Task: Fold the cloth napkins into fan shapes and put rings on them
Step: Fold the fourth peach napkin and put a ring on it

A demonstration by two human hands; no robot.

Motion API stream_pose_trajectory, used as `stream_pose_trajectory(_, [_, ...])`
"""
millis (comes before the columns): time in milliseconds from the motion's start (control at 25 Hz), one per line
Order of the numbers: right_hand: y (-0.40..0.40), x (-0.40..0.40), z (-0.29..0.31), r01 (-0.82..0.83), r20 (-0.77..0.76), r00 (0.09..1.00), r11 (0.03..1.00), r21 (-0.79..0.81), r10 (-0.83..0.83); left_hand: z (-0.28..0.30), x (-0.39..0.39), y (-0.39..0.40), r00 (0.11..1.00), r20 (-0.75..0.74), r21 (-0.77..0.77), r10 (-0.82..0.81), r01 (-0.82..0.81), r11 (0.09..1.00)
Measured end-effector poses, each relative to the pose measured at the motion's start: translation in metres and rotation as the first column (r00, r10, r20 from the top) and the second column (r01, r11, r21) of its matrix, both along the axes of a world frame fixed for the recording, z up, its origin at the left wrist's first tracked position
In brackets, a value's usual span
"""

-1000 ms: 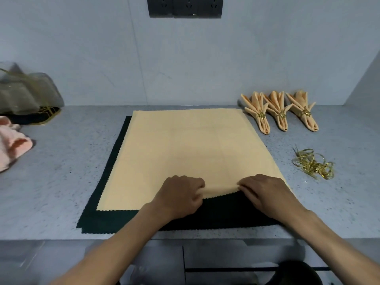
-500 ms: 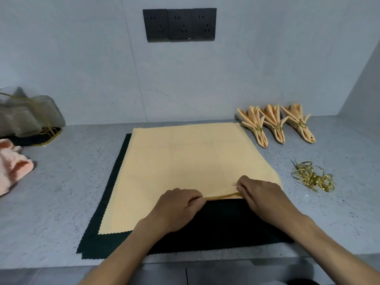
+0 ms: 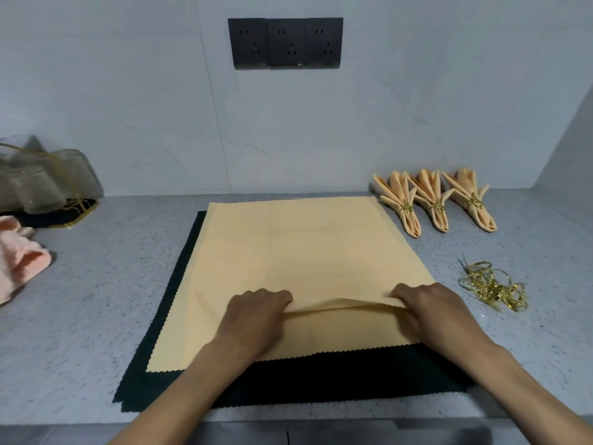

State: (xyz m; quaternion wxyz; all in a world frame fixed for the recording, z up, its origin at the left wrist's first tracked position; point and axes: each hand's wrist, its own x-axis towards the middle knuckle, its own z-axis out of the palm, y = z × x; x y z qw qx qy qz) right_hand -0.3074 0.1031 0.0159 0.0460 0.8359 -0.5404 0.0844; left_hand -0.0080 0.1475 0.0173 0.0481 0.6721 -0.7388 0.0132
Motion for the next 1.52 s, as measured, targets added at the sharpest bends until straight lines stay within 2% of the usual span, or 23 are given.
stream_pose_trajectory(80, [0.003, -0.022, 0.013, 0.085, 0.018, 0.996, 0.987, 0.133, -0.088, 0.016, 0.026, 0.015, 0.992, 0.122, 0.111, 0.026, -0.039, 0.993])
stream_pose_trajectory(160, [0.015, -0.052, 0.023, 0.002, 0.051, 0.998, 0.943, 0.333, -0.020, 0.031, 0.059, 0.041, 0.994, 0.109, 0.205, 0.010, -0.032, 0.978])
stream_pose_trajectory(240, [0.032, -0.073, 0.034, -0.092, 0.085, 0.995, 0.815, 0.571, 0.052, 0.053, 0.087, 0.072, 1.000, -0.031, 0.412, -0.008, 0.020, 0.911])
stream_pose_trajectory(320, [0.029, -0.088, 0.041, -0.146, 0.147, 0.987, 0.747, 0.649, 0.065, 0.072, 0.101, 0.079, 0.953, -0.293, 0.581, 0.073, 0.116, 0.806])
stream_pose_trajectory(360, [0.019, -0.089, 0.042, -0.161, 0.196, 0.980, 0.749, 0.643, 0.042, 0.078, 0.104, 0.073, 0.906, -0.408, 0.590, 0.109, 0.170, 0.789])
stream_pose_trajectory(400, [0.005, -0.086, 0.042, -0.136, 0.234, 0.972, 0.792, 0.596, -0.009, 0.078, 0.107, 0.060, 0.869, -0.477, 0.540, 0.127, 0.176, 0.823])
stream_pose_trajectory(440, [-0.010, -0.079, 0.042, -0.081, 0.254, 0.966, 0.870, 0.486, -0.053, 0.072, 0.111, 0.043, 0.853, -0.501, 0.437, 0.145, 0.106, 0.893])
stream_pose_trajectory(480, [-0.022, -0.069, 0.039, 0.007, 0.239, 0.968, 0.955, 0.296, -0.081, 0.065, 0.111, 0.027, 0.872, -0.462, 0.298, 0.160, -0.017, 0.955])
stream_pose_trajectory(520, [-0.030, -0.060, 0.033, 0.094, 0.175, 0.978, 0.991, 0.096, -0.110, 0.055, 0.107, 0.016, 0.921, -0.348, 0.109, 0.176, -0.147, 0.983])
stream_pose_trajectory(560, [-0.030, -0.051, 0.028, 0.115, 0.123, 0.987, 0.992, -0.055, -0.108, 0.042, 0.102, 0.009, 0.948, -0.259, -0.044, 0.183, -0.201, 0.979])
stream_pose_trajectory(600, [-0.024, -0.044, 0.022, 0.029, 0.106, 0.994, 0.994, -0.108, -0.017, 0.031, 0.093, 0.011, 0.961, -0.248, -0.126, 0.121, -0.155, 0.980])
stream_pose_trajectory(680, [-0.006, -0.035, 0.013, -0.214, 0.136, 0.968, 0.977, 0.022, 0.209, 0.013, 0.074, 0.026, 0.958, -0.268, -0.106, -0.103, 0.077, 0.991])
stream_pose_trajectory(720, [0.002, -0.031, 0.008, -0.286, 0.132, 0.953, 0.954, 0.095, 0.272, 0.005, 0.065, 0.034, 0.954, -0.229, -0.066, -0.193, 0.183, 0.981])
stream_pose_trajectory(800, [0.011, -0.027, -0.008, -0.302, 0.077, 0.953, 0.942, 0.143, 0.294, -0.012, 0.055, 0.041, 0.941, -0.129, -0.056, -0.312, 0.307, 0.950])
stream_pose_trajectory(960, [0.009, -0.015, -0.019, -0.162, 0.056, 0.985, 0.987, 0.017, 0.161, -0.020, 0.054, 0.035, 0.965, -0.145, -0.080, -0.218, 0.209, 0.975])
stream_pose_trajectory(1040, [0.015, -0.017, -0.014, -0.195, 0.104, 0.975, 0.981, -0.016, 0.196, -0.011, 0.062, 0.038, 0.965, -0.123, -0.016, -0.231, 0.231, 0.973])
stream_pose_trajectory(1120, [0.033, -0.018, -0.005, -0.293, 0.086, 0.952, 0.956, -0.017, 0.293, 0.003, 0.075, 0.051, 0.965, -0.091, 0.136, -0.247, 0.258, 0.957])
stream_pose_trajectory(1240, [0.058, -0.014, 0.004, -0.438, 0.013, 0.899, 0.896, 0.073, 0.439, 0.021, 0.084, 0.079, 0.960, -0.051, 0.243, -0.274, 0.278, 0.929])
stream_pose_trajectory(1320, [0.062, -0.007, 0.016, -0.426, -0.051, 0.894, 0.879, 0.216, 0.445, 0.029, 0.084, 0.082, 0.978, -0.122, 0.337, -0.168, 0.201, 0.920])
stream_pose_trajectory(1360, [0.056, -0.006, 0.024, -0.356, -0.024, 0.923, 0.876, 0.325, 0.383, 0.032, 0.085, 0.076, 0.979, -0.176, 0.368, -0.105, 0.164, 0.915])
stream_pose_trajectory(1440, [0.039, -0.005, 0.035, -0.243, 0.021, 0.963, 0.836, 0.491, 0.268, 0.024, 0.094, 0.048, 0.963, -0.259, 0.274, -0.070, 0.143, 0.951])
stream_pose_trajectory(1480, [0.023, -0.005, 0.032, -0.248, 0.048, 0.966, 0.849, 0.466, 0.255, 0.018, 0.101, 0.030, 0.965, -0.247, 0.229, -0.088, 0.146, 0.962])
stream_pose_trajectory(1520, [0.006, -0.006, 0.024, -0.250, 0.005, 0.962, 0.876, 0.412, 0.273, 0.012, 0.108, 0.016, 0.972, -0.211, 0.223, -0.106, 0.154, 0.963])
